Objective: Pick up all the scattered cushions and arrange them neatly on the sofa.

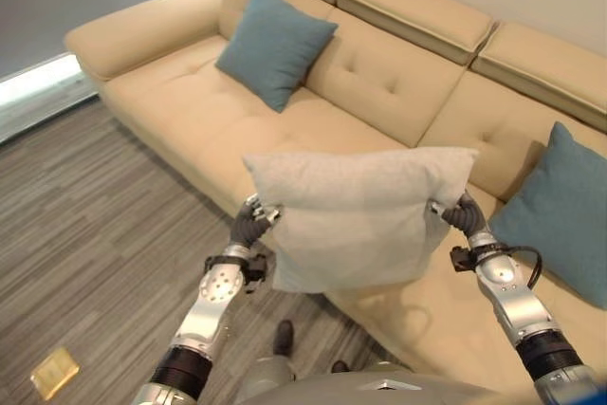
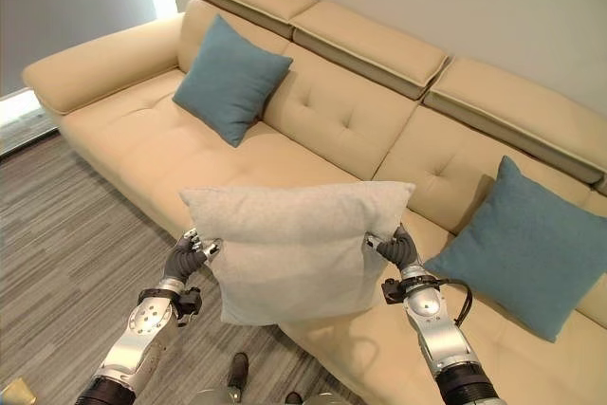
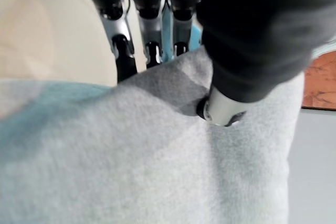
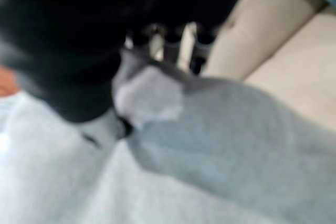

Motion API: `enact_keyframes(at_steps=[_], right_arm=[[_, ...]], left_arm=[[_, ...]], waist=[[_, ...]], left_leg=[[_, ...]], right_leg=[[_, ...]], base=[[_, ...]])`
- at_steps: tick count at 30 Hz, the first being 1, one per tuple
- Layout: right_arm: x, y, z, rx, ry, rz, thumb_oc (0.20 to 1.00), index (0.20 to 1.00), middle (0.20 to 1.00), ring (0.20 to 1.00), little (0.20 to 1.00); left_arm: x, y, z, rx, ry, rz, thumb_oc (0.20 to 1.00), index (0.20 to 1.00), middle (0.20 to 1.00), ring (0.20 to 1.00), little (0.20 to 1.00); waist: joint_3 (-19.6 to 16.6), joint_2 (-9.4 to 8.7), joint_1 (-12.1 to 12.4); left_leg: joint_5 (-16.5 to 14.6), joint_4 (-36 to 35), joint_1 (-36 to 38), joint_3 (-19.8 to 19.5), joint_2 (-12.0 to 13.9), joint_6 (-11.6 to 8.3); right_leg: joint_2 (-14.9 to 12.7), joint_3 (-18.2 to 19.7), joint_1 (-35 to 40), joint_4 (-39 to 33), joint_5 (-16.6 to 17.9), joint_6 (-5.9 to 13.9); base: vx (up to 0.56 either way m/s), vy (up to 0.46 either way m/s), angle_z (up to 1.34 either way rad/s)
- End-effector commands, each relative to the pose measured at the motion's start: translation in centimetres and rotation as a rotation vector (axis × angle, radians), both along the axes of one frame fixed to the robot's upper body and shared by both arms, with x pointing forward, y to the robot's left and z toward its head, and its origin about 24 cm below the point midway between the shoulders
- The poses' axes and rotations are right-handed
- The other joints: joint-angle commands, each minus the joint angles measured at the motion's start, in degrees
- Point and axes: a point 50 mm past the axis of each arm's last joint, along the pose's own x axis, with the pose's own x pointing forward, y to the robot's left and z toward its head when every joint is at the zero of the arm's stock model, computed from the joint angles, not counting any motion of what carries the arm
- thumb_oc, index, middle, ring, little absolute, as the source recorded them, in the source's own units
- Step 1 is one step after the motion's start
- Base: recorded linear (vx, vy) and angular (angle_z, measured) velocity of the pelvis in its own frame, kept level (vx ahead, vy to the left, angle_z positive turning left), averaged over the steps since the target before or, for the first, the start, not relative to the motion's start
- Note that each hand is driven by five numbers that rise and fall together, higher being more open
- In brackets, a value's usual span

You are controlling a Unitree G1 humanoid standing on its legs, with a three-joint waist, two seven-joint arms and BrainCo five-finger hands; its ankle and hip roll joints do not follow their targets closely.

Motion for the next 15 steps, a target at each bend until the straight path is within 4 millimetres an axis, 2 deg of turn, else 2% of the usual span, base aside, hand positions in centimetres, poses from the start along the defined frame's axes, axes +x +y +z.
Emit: enact_keyframes(at_steps=[1,3,4,5,6,7,8,9,12,13,15], right_arm=[[2.3,0.6,4.5,0.018,-0.219,0.02,0.2,0.2,0.2,0.2,0.2],[2.5,1.0,4.9,0.027,-0.235,0.036,0.2,0.2,0.2,0.2,0.2],[2.7,1.4,4.9,0.039,-0.24,0.045,0.2,0.2,0.2,0.2,0.2],[2.9,2.0,5.1,0.056,-0.249,0.061,0.2,0.2,0.2,0.2,0.2],[3.0,2.2,5.2,0.059,-0.25,0.069,0.2,0.2,0.2,0.2,0.2],[3.0,2.2,5.2,0.058,-0.25,0.069,0.2,0.2,0.2,0.2,0.2],[3.2,2.7,5.3,0.065,-0.253,0.091,0.2,0.2,0.2,0.2,0.2],[3.2,2.7,5.2,0.061,-0.25,0.09,0.2,0.2,0.2,0.2,0.2],[3.0,2.4,5.0,0.059,-0.238,0.084,0.2,0.2,0.2,0.2,0.2],[2.6,1.8,4.5,0.054,-0.226,0.064,0.2,0.2,0.2,0.2,0.2],[2.5,1.4,4.5,0.055,-0.228,0.049,0.2,0.2,0.2,0.2,0.2]], left_arm=[[1.5,0.6,4.6,-0.009,-0.244,0.002,0.2,0.2,0.2,0.2,0.2],[1.6,0.9,4.9,0.0,-0.253,0.014,0.2,0.2,0.2,0.2,0.2],[1.7,1.2,5.0,0.005,-0.26,0.025,0.2,0.2,0.2,0.2,0.2],[1.7,1.3,5.3,-0.003,-0.273,0.037,0.2,0.2,0.2,0.2,0.2],[1.7,1.4,5.3,-0.01,-0.276,0.041,0.2,0.2,0.2,0.2,0.2],[1.7,1.4,5.3,-0.01,-0.276,0.042,0.2,0.2,0.2,0.2,0.2],[1.6,1.4,5.4,-0.031,-0.28,0.049,0.2,0.2,0.2,0.2,0.2],[1.6,1.4,5.3,-0.032,-0.278,0.054,0.2,0.2,0.2,0.2,0.2],[1.7,0.9,5.3,-0.042,-0.279,0.029,0.2,0.2,0.2,0.2,0.2],[1.9,0.0,5.1,-0.059,-0.274,0.001,0.2,0.2,0.2,0.2,0.2],[1.9,0.0,5.1,-0.067,-0.277,0.005,0.2,0.2,0.2,0.2,0.2]], waist=[[-1.8,-0.4,2.3],[-1.6,0.08,2.2],[-1.2,0.31,2.3],[-1.2,0.56,2.8],[-1.3,0.49,2.9],[-1.2,0.52,2.9],[-1.4,0.42,3.3],[-1.1,0.51,3.2],[-1.1,0.35,2.6],[-1.2,-0.15,1.5],[-1.3,-0.2,1.7]], left_leg=[[-8.2,5.5,2.0,4.0,2.3,-3.19],[-8.5,4.9,3.1,6.5,2.6,-2.57],[-8.9,4.6,4.2,8.2,2.8,-2.4],[-9.1,3.8,5.0,10.9,3.1,-2.48],[-9.3,3.4,5.6,12.0,3.1,-2.53],[-9.3,3.3,5.7,12.0,3.2,-2.54],[-9.7,2.4,6.8,14.4,3.3,-2.69],[-9.7,1.9,7.3,15.3,3.4,-2.77],[-9.8,2.4,7.7,15.6,3.4,-2.65],[-10.3,2.9,7.6,14.7,2.6,-2.43],[-10.7,3.3,7.6,14.9,2.3,-2.42]], right_leg=[[-1.8,-2.8,-2.9,3.7,7.2,4.53],[-2.2,-3.3,-4.6,6.4,8.0,5.45],[-2.9,-5.2,-5.7,7.7,8.3,5.77],[-4.6,-10.7,-7.0,6.6,8.7,5.8],[-5.1,-13.2,-7.0,5.0,8.7,5.54],[-5.1,-13.3,-6.9,4.9,8.7,5.54],[-5.4,-18.6,-7.8,1.0,9.4,5.27],[-5.1,-20.5,-8.6,0.2,9.9,5.14],[-4.7,-20.6,-8.1,-1.4,10.3,5.49],[-2.6,-15.8,-7.4,-3.0,10.1,4.87],[-2.9,-16.1,-6.6,-4.4,10.8,4.92]], base=[[0.02,0.111,-0.8],[0.02,0.15,-0.75],[-0.01,0.162,-0.91],[-0.02,0.135,-1.17],[-0.01,0.074,-1.38],[0.0,0.019,-0.97],[0.01,0.009,-0.9],[0.01,0.009,-0.85],[0.03,-0.039,-0.56],[0.05,-0.041,0.11],[0.03,-0.038,0.3]])
